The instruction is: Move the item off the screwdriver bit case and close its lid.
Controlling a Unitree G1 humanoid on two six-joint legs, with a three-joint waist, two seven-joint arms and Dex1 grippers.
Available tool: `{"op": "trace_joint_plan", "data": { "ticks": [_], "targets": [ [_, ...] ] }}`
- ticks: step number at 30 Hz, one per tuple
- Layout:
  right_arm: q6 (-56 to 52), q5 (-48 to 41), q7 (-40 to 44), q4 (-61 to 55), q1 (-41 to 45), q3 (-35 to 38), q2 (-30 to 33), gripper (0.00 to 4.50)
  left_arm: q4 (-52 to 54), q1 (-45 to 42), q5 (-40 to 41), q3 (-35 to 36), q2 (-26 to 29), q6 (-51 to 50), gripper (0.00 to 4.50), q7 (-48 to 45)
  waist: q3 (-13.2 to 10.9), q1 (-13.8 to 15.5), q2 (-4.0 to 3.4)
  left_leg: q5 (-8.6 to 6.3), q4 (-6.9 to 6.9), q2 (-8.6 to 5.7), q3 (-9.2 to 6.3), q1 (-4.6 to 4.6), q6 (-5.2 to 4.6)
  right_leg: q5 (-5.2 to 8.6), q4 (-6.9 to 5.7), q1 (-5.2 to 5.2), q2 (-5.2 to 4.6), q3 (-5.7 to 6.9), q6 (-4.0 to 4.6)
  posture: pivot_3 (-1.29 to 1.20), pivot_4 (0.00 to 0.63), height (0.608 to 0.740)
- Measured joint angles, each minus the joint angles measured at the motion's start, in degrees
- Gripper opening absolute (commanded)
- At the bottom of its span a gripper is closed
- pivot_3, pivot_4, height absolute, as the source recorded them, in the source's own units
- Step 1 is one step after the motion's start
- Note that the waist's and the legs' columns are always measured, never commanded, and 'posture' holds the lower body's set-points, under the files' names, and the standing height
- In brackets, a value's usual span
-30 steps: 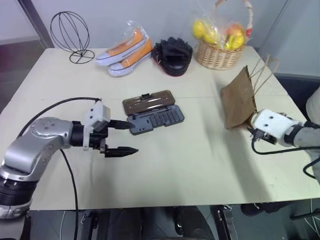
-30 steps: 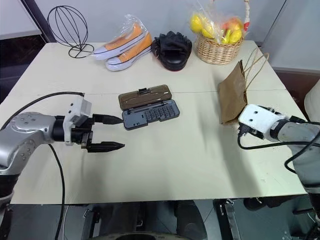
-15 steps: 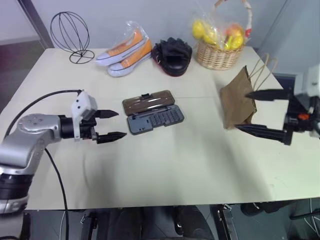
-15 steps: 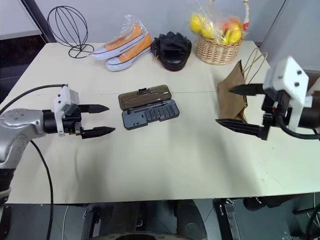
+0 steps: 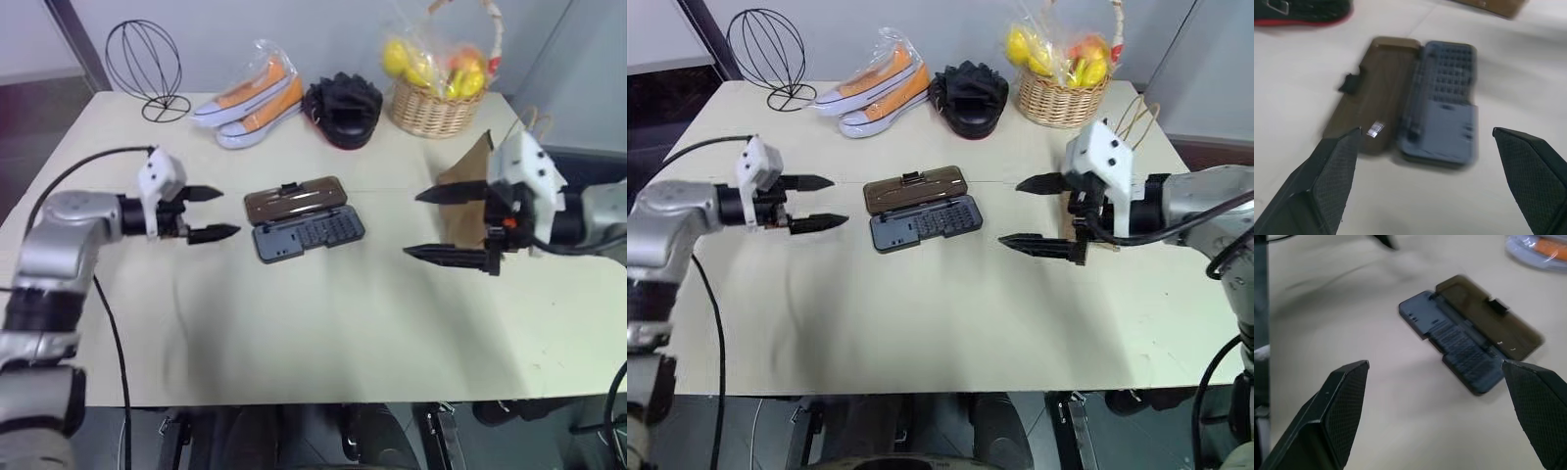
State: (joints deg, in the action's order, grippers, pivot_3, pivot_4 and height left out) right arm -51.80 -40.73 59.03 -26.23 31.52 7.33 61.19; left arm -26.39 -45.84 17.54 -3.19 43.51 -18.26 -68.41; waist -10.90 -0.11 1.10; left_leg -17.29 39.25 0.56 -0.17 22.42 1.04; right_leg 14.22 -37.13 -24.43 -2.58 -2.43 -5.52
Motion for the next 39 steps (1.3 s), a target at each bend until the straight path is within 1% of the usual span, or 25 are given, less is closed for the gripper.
{"op": "trace_joint_plan", "data": {
  "ticks": [2, 5, 8, 10, 12, 14, 16, 22, 29, 36, 39],
  "targets": [
    [-0.2, -0.3, -0.2, -0.2, 0.1, -0.1, -0.1, 4.47, -12.6, -7.3, -4.1, -2.0, -3.5, 5.6, 4.50, 0.7, 0.0, 0.0, 0.02, 0.00, 0.00, -0.02, 0.01, 0.03, -0.01, -0.02, 0.01, -0.02, 0.00, -0.01, -0.03, 0.00, 0.150, 0.740],
    [-1.6, -1.7, -1.5, -1.4, -0.1, 0.6, -0.1, 4.47, -29.2, -15.9, -9.5, -3.9, -8.3, 13.2, 4.50, 3.3, 0.0, -0.3, 0.02, -0.05, -0.02, -0.04, -0.01, 0.12, -0.08, -0.04, 0.05, -0.09, -0.02, -0.01, -0.09, 0.00, 0.150, 0.740],
    [-4.6, -4.2, -4.3, -5.2, -3.5, 3.7, 0.0, 4.47, -40.5, -20.7, -14.1, -4.9, -12.8, 18.1, 4.50, 7.8, 0.0, -0.5, 0.03, -0.11, -0.05, -0.03, -0.02, 0.25, -0.19, -0.03, 0.07, -0.19, -0.03, -0.02, -0.10, 0.00, 0.150, 0.740],
    [-6.6, -5.8, -5.9, -7.4, -5.2, 5.6, 0.0, 4.47, -44.3, -21.5, -16.1, -5.2, -14.9, 19.9, 4.50, 10.1, 0.0, -0.6, 0.03, -0.12, -0.05, -0.03, -0.03, 0.27, -0.21, -0.03, 0.06, -0.25, -0.05, -0.06, -0.10, 0.00, 0.150, 0.740],
    [-9.1, -8.2, -8.1, -10.0, -7.6, 9.3, 0.1, 4.47, -47.5, -21.8, -18.2, -5.3, -17.2, 20.7, 4.50, 12.3, 0.0, -0.5, 0.03, -0.12, -0.04, -0.02, -0.06, 0.29, -0.21, -0.04, 0.02, -0.29, -0.06, -0.07, -0.11, 0.00, 0.150, 0.740],
    [-11.4, -10.3, -10.2, -12.2, -9.7, 12.8, 0.5, 4.47, -49.1, -21.8, -19.0, -5.0, -18.6, 21.3, 4.50, 13.0, 0.0, -0.4, 0.05, -0.11, -0.03, -0.02, -0.06, 0.30, -0.19, -0.04, 0.01, -0.29, -0.06, -0.06, -0.11, 0.00, 0.150, 0.740],
    [-13.7, -12.4, -12.4, -14.2, -12.0, 16.2, 0.7, 4.47, -49.6, -22.0, -19.1, -3.9, -19.9, 21.0, 4.50, 11.6, 0.0, -0.4, 0.05, -0.11, -0.02, -0.02, -0.06, 0.29, -0.19, -0.04, -0.01, -0.27, -0.06, -0.06, -0.11, 0.00, 0.150, 0.740],
    [-16.5, -16.6, -16.4, -16.5, -15.8, 21.3, 0.9, 4.47, -49.6, -22.5, -19.5, -2.6, -21.6, 21.4, 4.50, 7.6, 0.0, -0.4, 0.06, -0.11, -0.01, -0.02, -0.06, 0.27, -0.19, -0.04, 0.00, -0.25, -0.06, -0.07, -0.12, 0.00, 0.150, 0.740],
    [-15.7, -18.1, -18.5, -16.3, -15.7, 21.6, 1.4, 4.47, -49.9, -22.5, -20.8, -1.5, -21.6, 21.6, 4.50, 11.8, 0.0, -0.5, 0.06, -0.11, -0.01, -0.01, -0.11, 0.21, -0.19, -0.05, -0.02, -0.21, -0.05, -0.07, -0.12, 0.00, 0.150, 0.740],
    [-13.1, -18.0, -19.2, -15.7, -15.4, 18.5, 1.6, 4.47, -49.9, -21.7, -21.8, -0.1, -17.7, 22.3, 4.50, 14.6, 0.0, -0.5, 0.06, -0.11, -0.01, 0.01, -0.12, 0.19, -0.19, -0.05, -0.02, -0.21, -0.05, -0.08, -0.12, 0.00, 0.150, 0.740],
    [-12.2, -18.0, -19.1, -15.7, -15.4, 18.0, 1.7, 4.47, -50.0, -20.5, -22.7, -0.1, -17.3, 22.4, 4.50, 17.0, 0.0, -0.3, 0.06, -0.11, -0.01, 0.00, -0.12, 0.21, -0.19, -0.05, -0.02, -0.21, -0.06, -0.07, -0.13, 0.00, 0.150, 0.740]
  ]
}}
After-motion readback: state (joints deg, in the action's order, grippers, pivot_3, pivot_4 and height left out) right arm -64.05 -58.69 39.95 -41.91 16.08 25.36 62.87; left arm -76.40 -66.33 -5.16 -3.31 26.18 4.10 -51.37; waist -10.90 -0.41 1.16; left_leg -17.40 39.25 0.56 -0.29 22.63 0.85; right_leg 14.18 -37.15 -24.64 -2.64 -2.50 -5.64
